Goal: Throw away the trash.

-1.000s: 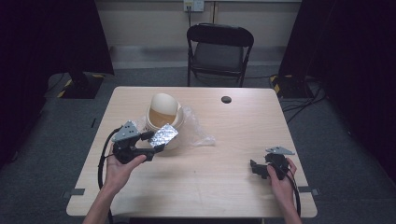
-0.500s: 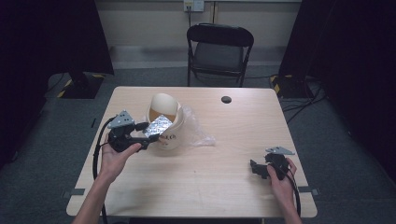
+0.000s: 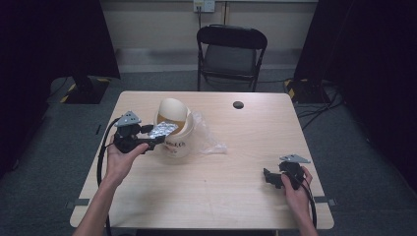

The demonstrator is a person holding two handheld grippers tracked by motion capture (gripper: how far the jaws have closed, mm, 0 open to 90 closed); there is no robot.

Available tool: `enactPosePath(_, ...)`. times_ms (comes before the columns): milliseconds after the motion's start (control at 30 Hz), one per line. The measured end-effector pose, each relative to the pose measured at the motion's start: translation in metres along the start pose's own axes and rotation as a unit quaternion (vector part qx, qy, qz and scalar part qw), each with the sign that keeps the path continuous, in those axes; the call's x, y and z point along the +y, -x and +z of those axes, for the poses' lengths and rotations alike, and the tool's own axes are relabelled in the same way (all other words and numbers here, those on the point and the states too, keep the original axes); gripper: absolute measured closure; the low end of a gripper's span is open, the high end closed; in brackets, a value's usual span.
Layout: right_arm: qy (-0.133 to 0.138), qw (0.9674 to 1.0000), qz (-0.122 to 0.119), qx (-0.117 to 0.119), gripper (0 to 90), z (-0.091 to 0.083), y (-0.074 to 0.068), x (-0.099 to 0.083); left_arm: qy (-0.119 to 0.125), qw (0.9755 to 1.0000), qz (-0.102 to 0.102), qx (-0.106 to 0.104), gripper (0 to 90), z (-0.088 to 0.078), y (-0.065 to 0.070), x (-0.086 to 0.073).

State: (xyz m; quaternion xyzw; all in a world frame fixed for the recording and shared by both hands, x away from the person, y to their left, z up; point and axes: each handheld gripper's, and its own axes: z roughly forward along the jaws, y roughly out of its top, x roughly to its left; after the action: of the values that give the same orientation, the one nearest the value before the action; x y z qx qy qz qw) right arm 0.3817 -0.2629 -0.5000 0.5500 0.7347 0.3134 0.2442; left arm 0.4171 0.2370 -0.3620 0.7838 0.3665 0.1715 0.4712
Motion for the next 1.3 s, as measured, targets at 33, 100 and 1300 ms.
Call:
enactPosePath(33, 0.0, 1.0, 0.0, -0.001, 9.4, 0.0, 0.0, 0.0, 0.001, 1.0, 0.002, 0.0, 34.1, 0.0, -0.001, 0.001)
enactPosePath(100, 0.0, 1.0, 0.0, 0.0, 9.4, 0.0, 0.0, 0.0, 0.0, 1.0, -0.006, 0.003, 34.2, 0.003, -0.001, 0.001)
enactPosePath(1300, 0.0, 1.0, 0.0, 0.0, 9.4, 0.0, 0.0, 0.0, 0.006, 0.9998, -0.013, -0.014, 31.9, 0.026, -0.002, 0.015)
